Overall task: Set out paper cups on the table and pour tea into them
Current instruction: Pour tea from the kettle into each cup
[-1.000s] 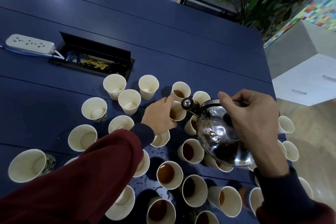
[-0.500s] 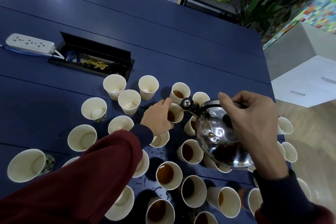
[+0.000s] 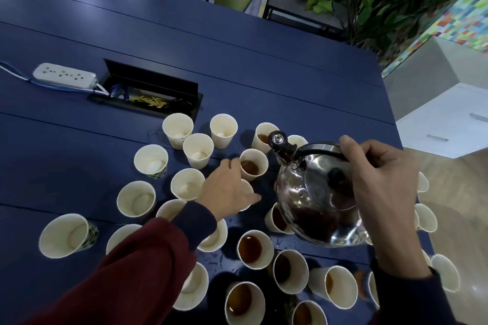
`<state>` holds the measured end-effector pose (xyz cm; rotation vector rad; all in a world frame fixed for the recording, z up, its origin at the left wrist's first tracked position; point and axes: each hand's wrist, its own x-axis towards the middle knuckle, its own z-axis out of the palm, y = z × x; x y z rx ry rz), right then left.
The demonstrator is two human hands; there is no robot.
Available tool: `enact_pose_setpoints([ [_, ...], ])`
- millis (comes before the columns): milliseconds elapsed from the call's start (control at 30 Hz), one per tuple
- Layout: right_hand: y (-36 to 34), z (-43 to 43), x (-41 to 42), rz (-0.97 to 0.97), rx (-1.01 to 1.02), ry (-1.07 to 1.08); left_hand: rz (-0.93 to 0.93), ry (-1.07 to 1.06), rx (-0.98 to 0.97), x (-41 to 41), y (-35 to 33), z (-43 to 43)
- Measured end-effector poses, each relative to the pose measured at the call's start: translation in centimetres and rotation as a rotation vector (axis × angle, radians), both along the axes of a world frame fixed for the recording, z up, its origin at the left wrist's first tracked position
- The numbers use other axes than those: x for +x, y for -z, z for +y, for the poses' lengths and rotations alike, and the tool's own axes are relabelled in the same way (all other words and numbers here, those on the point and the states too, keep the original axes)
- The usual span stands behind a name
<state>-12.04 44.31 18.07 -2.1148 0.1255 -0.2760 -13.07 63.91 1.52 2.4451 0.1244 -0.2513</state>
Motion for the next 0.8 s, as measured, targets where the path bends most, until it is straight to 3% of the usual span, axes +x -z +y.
enact_pose_setpoints([
  [133,0.0,0.1,-1.7,0.01,-0.023,0.008,0.0,0.123,0.122,-2.2,0.3,0.4],
  [267,0.3,0.2,-3.3,0.016,-0.038,-0.029,-0.07,0.106,0.156,-2.9,1.1,0.3],
  [500,0.6,0.6,-5.2,0.049,-0.132,-0.092,-0.068,0.092,0.054,-4.0,1.1,-0.1],
  [800,1.1,1.0,-6.2,0.07,-0.217,-0.096,-0.084,0.067,0.071,-4.8,0.7,0.5],
])
